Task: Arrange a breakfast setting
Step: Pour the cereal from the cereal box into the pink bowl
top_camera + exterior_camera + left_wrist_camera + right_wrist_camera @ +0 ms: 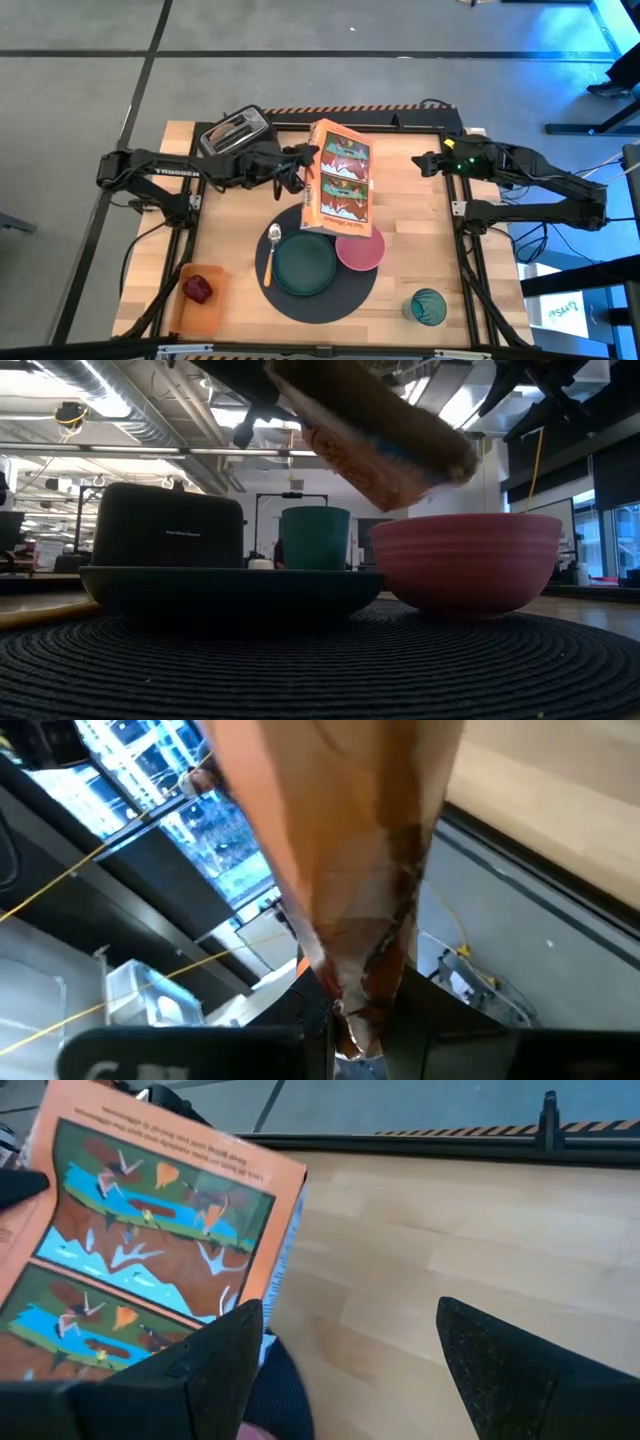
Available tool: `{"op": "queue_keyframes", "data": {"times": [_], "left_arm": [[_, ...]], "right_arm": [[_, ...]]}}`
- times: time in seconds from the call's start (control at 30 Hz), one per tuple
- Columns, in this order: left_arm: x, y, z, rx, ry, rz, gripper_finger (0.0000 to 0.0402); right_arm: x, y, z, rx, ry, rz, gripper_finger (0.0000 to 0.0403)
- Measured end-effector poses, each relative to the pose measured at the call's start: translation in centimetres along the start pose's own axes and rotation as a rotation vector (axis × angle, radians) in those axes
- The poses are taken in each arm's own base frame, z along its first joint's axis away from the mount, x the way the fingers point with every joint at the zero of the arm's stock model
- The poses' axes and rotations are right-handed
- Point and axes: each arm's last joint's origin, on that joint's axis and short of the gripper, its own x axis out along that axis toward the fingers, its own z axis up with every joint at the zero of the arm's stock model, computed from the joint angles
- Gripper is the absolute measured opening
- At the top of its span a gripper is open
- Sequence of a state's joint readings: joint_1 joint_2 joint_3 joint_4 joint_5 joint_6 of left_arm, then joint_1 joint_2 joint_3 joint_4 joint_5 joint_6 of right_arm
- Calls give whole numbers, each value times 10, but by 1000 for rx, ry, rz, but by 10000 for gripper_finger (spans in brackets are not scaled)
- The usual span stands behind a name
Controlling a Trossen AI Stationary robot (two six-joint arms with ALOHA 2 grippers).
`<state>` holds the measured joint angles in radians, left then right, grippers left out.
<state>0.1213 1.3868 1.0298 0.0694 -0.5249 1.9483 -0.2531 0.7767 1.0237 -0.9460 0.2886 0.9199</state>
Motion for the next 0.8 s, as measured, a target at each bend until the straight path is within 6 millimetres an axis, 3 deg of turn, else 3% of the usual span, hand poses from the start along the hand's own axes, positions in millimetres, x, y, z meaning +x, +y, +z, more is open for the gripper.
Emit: {"op": "queue_keyframes", "data": {"times": [0.8], "left_arm": [[5,2,3,143,19,26,44]], "right_arm": [[15,6,-1,-27,42,-39,289]]}}
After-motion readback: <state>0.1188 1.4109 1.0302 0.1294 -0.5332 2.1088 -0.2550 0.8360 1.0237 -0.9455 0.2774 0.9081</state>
